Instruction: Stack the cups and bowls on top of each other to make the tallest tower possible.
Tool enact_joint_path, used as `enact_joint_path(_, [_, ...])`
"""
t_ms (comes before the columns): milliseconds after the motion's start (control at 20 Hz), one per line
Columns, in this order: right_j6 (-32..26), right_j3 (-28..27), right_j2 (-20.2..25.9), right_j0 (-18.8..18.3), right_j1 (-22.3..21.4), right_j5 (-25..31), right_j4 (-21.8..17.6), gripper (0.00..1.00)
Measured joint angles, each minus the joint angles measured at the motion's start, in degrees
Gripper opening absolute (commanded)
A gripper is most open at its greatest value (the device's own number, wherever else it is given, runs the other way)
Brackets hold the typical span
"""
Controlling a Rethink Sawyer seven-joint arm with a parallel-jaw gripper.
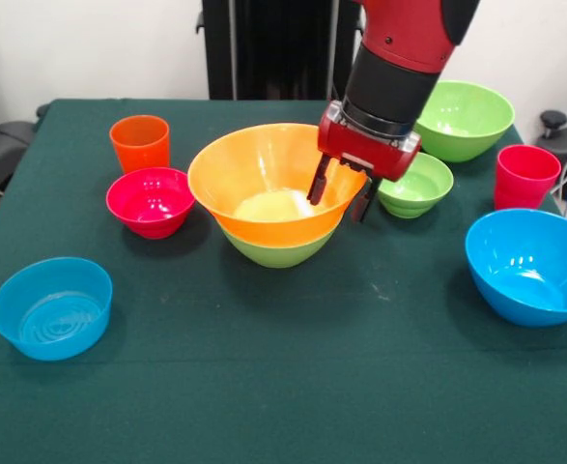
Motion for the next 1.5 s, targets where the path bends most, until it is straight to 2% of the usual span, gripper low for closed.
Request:
enact_joint_path(250, [0.0, 0.02, -0.01, -0.07, -1.18, 1.54, -0.02, 1.0])
enact_joint_path(700, [0.0, 0.05, 0.57, -1.01, -7.27, 7.07, -0.05, 1.0])
enact_joint_path(1100, [0.0, 0.17, 2.31, -3.72, -10.71, 7.09, -0.57, 1.0])
enact_joint_path(1500, [0.0, 0.16, 2.41, -4.0, -11.53, 7.09, -1.1, 1.0])
